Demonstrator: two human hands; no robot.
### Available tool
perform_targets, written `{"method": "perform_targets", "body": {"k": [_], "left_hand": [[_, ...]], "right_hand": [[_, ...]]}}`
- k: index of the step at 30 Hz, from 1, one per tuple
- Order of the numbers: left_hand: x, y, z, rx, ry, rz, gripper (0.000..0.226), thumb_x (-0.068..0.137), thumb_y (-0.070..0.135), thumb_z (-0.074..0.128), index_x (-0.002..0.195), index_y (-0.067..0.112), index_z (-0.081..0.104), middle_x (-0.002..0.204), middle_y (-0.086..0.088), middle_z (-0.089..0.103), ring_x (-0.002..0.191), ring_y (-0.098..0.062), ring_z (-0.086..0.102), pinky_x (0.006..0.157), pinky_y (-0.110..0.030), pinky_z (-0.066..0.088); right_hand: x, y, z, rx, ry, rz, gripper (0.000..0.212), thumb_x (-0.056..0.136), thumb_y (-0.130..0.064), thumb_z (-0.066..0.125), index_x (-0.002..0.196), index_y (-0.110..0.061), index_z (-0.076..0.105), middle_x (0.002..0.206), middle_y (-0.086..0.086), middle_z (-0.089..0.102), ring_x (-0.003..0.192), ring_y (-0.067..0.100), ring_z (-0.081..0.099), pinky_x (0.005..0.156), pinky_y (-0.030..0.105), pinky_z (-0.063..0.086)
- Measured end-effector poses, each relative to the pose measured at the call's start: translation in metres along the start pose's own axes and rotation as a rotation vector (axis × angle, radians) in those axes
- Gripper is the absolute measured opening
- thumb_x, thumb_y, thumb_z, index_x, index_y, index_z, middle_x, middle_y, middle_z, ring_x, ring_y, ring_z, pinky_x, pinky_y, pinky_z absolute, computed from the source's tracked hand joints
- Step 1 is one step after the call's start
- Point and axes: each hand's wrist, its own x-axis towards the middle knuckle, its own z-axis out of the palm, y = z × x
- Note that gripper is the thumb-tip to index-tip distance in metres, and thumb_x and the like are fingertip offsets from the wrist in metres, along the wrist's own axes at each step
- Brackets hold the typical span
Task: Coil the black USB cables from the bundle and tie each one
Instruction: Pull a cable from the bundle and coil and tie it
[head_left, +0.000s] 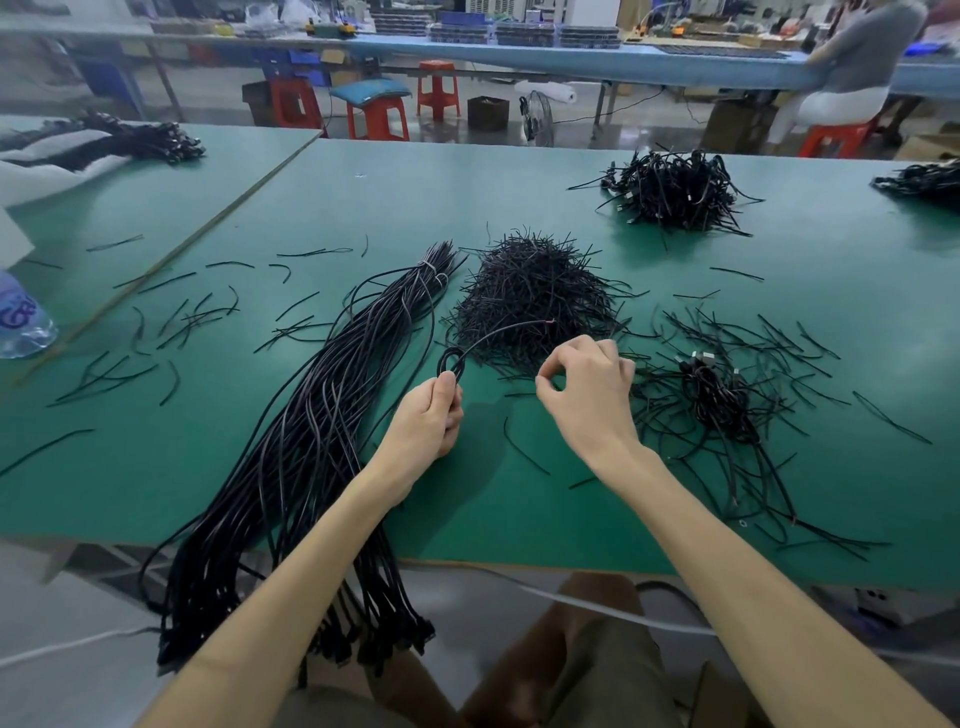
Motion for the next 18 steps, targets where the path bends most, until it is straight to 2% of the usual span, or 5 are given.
{"method": "perform_targets", "body": {"k": [7,12,14,16,18], "left_hand": [[0.001,-0.001,0.0,-0.006,-0.002,0.001,0.04,0.113,0.035,0.031,0.082,0.013,0.044,0.062,0.003,0.032,0.044,-0.011,0.025,0.04,-0.019,0.024],[0.002,-0.003,0.001,0.028,0.007,0.016,0.041,0.113,0.035,0.031,0.079,0.015,0.043,0.053,0.011,0.033,0.042,-0.009,0.026,0.039,-0.019,0.024],[0.002,-0.003,0.001,0.025,0.007,0.015,0.041,0.113,0.035,0.031,0.079,0.014,0.043,0.053,0.012,0.032,0.042,-0.009,0.026,0.039,-0.02,0.024],[0.002,-0.004,0.001,0.015,0.006,0.015,0.041,0.112,0.035,0.032,0.08,0.014,0.044,0.053,0.012,0.032,0.042,-0.009,0.026,0.039,-0.019,0.024],[0.002,-0.004,0.001,0.011,-0.003,0.018,0.04,0.112,0.035,0.033,0.08,0.013,0.045,0.054,0.012,0.032,0.043,-0.01,0.026,0.04,-0.019,0.024]], "right_hand": [[-0.001,-0.007,-0.003,0.21,-0.084,0.064,0.01,0.089,-0.029,0.076,0.08,-0.027,0.071,0.1,-0.009,0.063,0.101,0.017,0.049,0.09,0.032,0.022],[-0.004,-0.008,-0.003,0.152,-0.021,0.019,0.009,0.092,-0.025,0.072,0.084,-0.023,0.07,0.098,-0.009,0.064,0.101,0.017,0.05,0.091,0.032,0.024],[-0.005,-0.01,-0.004,0.265,-0.059,0.052,0.009,0.093,-0.025,0.071,0.085,-0.022,0.069,0.092,-0.008,0.067,0.094,0.018,0.057,0.094,0.036,0.038],[-0.007,-0.014,-0.005,0.436,-0.142,0.08,0.008,0.092,-0.023,0.072,0.085,-0.019,0.071,0.081,-0.005,0.072,0.081,0.018,0.065,0.086,0.04,0.052],[-0.011,-0.02,-0.004,0.559,-0.189,0.073,0.007,0.09,-0.02,0.075,0.085,-0.017,0.073,0.072,-0.003,0.074,0.075,0.017,0.069,0.081,0.04,0.056]]}}
